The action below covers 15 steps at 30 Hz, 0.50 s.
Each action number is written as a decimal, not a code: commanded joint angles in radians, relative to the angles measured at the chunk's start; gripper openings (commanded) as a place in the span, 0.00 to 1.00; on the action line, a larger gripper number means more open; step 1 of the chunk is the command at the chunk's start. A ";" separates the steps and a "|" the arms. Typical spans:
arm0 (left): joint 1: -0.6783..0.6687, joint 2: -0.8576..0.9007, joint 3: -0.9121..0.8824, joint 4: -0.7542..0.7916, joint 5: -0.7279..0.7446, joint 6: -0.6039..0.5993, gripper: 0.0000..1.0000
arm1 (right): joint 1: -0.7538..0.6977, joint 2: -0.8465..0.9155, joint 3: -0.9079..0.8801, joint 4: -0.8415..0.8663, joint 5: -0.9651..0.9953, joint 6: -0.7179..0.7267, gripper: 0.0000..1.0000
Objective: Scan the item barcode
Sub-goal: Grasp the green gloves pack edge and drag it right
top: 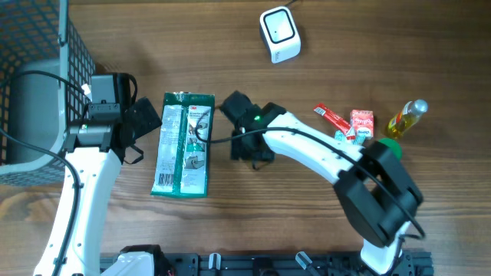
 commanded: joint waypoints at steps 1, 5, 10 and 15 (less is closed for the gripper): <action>0.004 0.000 0.009 0.002 -0.013 -0.010 1.00 | 0.024 -0.066 0.039 0.144 -0.021 -0.012 0.44; 0.004 0.000 0.009 0.002 -0.013 -0.010 1.00 | 0.050 -0.036 0.005 0.329 -0.018 -0.010 0.24; 0.004 0.000 0.009 0.002 -0.013 -0.010 1.00 | 0.066 0.108 -0.022 0.552 -0.180 -0.012 0.06; 0.004 0.000 0.009 0.002 -0.013 -0.010 1.00 | 0.082 0.224 -0.022 0.687 -0.298 -0.066 0.04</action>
